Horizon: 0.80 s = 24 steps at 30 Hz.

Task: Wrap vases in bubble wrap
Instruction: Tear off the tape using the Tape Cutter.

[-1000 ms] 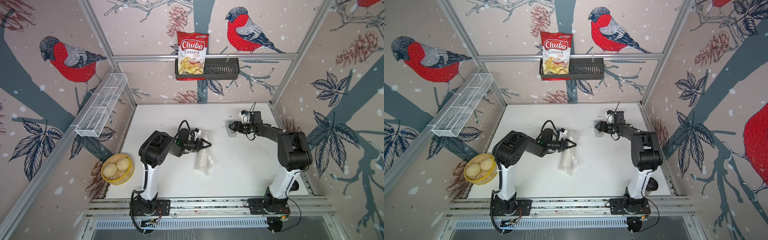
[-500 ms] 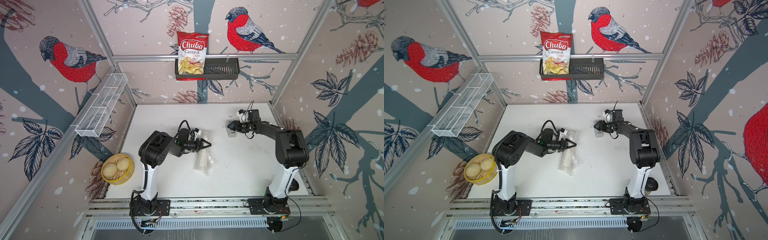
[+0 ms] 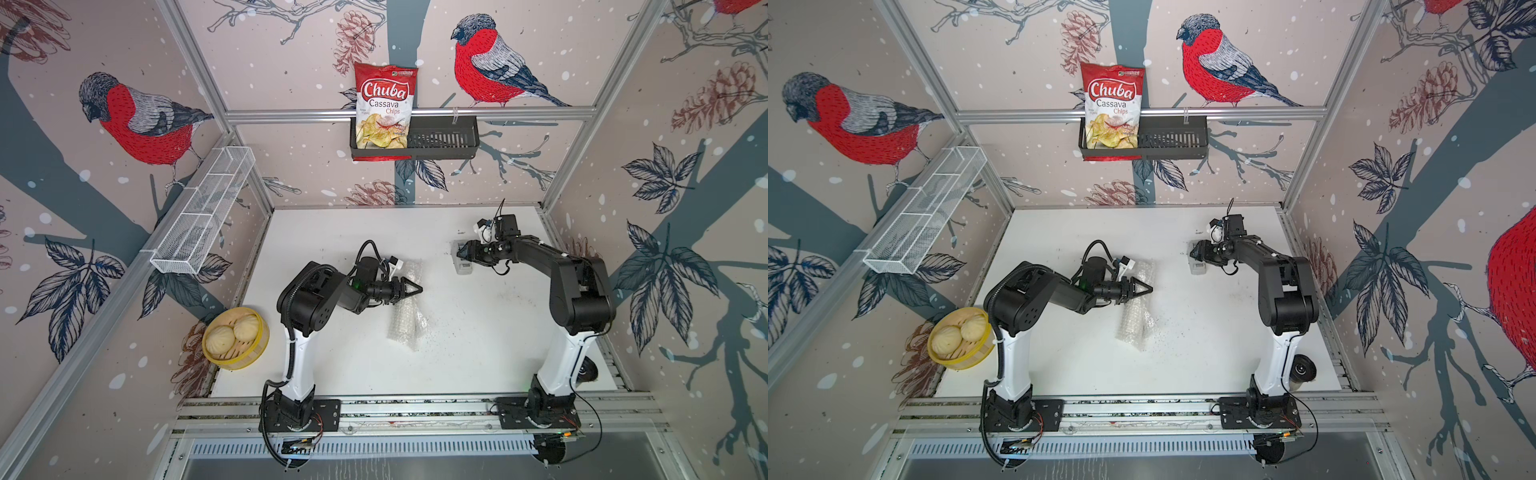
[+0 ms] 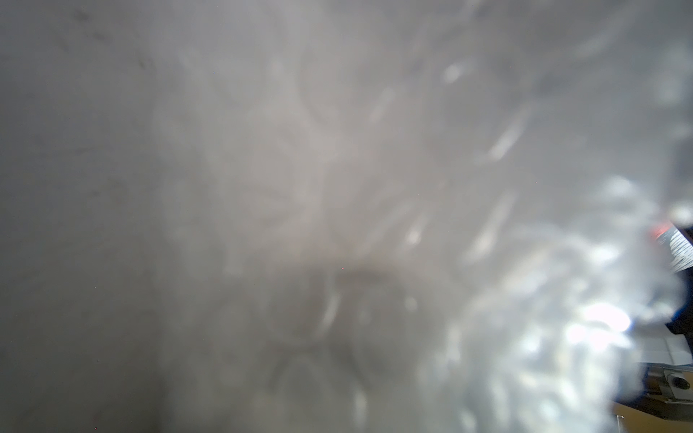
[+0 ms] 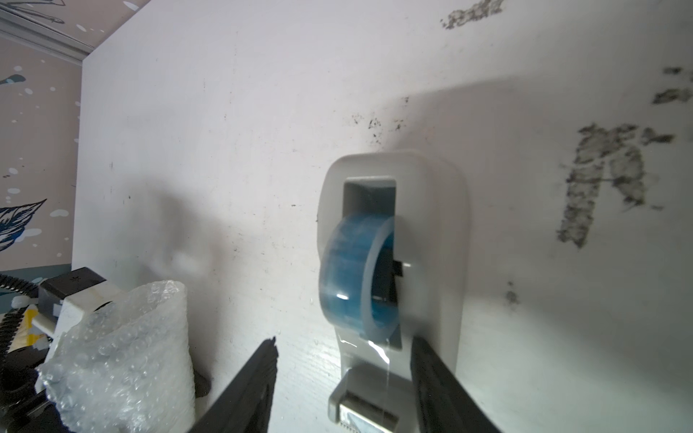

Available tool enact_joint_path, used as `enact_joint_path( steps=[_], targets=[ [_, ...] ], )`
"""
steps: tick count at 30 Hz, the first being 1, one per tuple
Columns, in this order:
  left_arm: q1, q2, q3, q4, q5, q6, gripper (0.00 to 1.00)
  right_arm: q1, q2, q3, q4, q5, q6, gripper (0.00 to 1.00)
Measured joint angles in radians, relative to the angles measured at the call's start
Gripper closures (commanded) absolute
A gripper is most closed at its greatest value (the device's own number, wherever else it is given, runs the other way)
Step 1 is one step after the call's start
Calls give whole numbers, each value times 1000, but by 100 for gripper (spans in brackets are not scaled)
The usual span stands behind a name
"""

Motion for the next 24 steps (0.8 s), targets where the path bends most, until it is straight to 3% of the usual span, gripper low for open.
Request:
enact_joint_path(
  steps=[12,24],
  targets=[
    [0,-7,0,-11,-1,15,68,9,69,123,-130,-29,-30,41],
    [0,-12,0,-24,-3,19,68,32,87,188,-230,45,-25,39]
  ],
)
